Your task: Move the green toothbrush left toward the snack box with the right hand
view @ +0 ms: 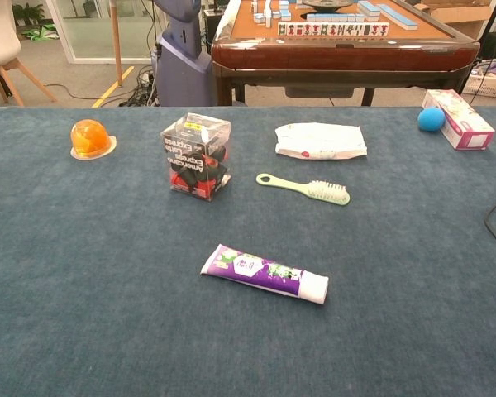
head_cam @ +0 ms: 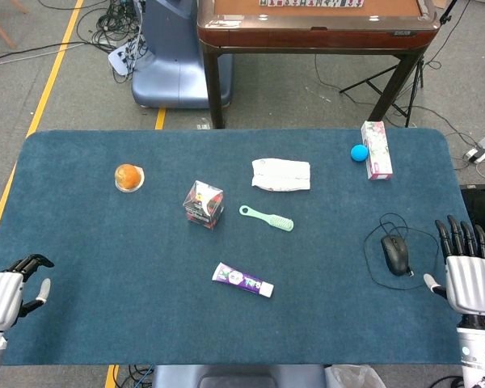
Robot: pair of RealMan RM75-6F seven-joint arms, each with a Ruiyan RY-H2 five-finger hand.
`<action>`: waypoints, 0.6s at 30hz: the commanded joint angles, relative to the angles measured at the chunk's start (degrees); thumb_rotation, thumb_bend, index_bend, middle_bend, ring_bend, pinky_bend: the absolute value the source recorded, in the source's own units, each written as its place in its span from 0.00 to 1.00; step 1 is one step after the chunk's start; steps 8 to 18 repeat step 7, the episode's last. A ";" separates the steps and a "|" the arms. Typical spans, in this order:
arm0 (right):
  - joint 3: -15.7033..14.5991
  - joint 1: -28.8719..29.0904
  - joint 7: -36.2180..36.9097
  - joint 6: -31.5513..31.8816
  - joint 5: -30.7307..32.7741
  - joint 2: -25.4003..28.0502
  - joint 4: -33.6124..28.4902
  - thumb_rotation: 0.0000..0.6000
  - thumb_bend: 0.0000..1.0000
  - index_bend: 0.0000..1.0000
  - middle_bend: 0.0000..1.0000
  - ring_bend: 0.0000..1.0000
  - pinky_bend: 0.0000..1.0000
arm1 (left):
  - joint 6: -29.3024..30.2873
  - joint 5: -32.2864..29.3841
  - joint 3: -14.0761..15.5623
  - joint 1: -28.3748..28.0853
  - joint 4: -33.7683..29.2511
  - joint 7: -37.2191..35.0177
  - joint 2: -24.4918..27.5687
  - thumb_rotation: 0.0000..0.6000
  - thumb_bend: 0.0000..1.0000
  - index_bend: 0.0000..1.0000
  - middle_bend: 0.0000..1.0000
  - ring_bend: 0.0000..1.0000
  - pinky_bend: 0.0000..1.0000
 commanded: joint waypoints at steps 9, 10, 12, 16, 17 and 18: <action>0.23 -0.54 2.30 -1.05 -2.28 0.99 -0.25 1.00 0.00 0.01 0.00 0.00 0.00 | -0.65 -0.19 0.23 -0.18 -0.50 0.47 0.36 1.00 0.44 0.41 0.37 0.41 0.63; 0.23 -0.54 2.30 -1.05 -2.28 0.99 -0.25 1.00 0.00 0.01 0.00 0.00 0.00 | -0.65 -0.19 0.23 -0.18 -0.50 0.47 0.36 1.00 0.44 0.41 0.37 0.41 0.63; 0.23 -0.54 2.30 -1.05 -2.28 0.99 -0.25 1.00 0.00 0.01 0.00 0.00 0.00 | -0.65 -0.19 0.23 -0.18 -0.50 0.47 0.36 1.00 0.44 0.41 0.37 0.41 0.63; 0.23 -0.54 2.30 -1.05 -2.28 0.99 -0.25 1.00 0.00 0.01 0.00 0.00 0.00 | -0.65 -0.19 0.23 -0.18 -0.50 0.47 0.36 1.00 0.44 0.41 0.37 0.41 0.63; 0.23 -0.54 2.30 -1.05 -2.28 0.99 -0.25 1.00 0.00 0.01 0.00 0.00 0.00 | -0.65 -0.19 0.23 -0.18 -0.50 0.47 0.36 1.00 0.44 0.41 0.37 0.41 0.63; 0.23 -0.54 2.30 -1.05 -2.28 0.99 -0.25 1.00 0.00 0.01 0.00 0.00 0.00 | -0.65 -0.19 0.23 -0.18 -0.50 0.47 0.36 1.00 0.44 0.41 0.37 0.41 0.63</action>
